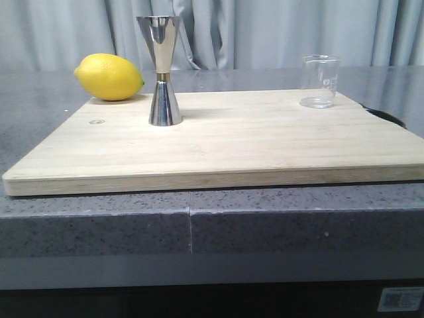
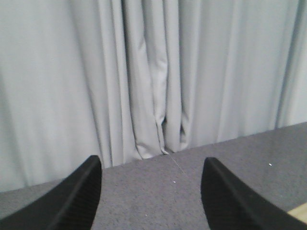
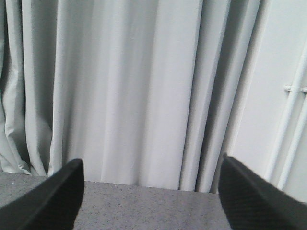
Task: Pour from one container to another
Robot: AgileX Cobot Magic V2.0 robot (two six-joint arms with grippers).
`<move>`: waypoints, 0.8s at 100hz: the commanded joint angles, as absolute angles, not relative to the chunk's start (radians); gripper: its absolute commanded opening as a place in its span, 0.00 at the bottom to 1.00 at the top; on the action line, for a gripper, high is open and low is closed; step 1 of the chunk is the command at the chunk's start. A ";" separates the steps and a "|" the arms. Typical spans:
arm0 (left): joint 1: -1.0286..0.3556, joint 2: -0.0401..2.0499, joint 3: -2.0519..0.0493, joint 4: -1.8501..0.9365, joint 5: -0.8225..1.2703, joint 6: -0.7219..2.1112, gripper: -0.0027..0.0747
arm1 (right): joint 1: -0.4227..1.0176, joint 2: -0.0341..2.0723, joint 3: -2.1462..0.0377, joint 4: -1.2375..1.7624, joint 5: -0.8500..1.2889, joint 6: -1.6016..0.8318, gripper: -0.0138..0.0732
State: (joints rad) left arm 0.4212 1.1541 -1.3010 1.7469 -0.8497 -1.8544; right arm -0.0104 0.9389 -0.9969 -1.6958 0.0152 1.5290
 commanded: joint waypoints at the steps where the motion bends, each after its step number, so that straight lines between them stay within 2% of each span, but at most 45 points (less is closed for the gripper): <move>1: 0.423 1.092 -1.333 1.679 -0.803 -1.876 0.57 | -0.009 0.923 -1.020 -1.694 0.051 1.531 0.76; 24: 0.423 0.938 -1.273 1.793 -0.734 -1.876 0.54 | -0.009 0.923 -1.020 -1.698 0.088 1.528 0.76; 54: 0.423 0.715 -1.031 1.850 -0.357 -1.749 0.54 | -0.009 0.923 -1.020 -1.725 0.084 1.528 0.76; 69: 0.421 0.662 -0.904 1.850 -0.136 -1.678 0.54 | -0.009 0.921 -1.020 -1.745 0.084 1.528 0.76; 80: 0.387 0.653 -0.834 1.850 -0.066 -1.660 0.54 | -0.009 0.905 -1.010 -1.762 0.085 1.528 0.76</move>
State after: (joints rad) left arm 0.4166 0.6586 -0.8498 1.8647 -0.1686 -1.6794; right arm -0.0104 0.9324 -0.9931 -1.7300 0.0683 1.5290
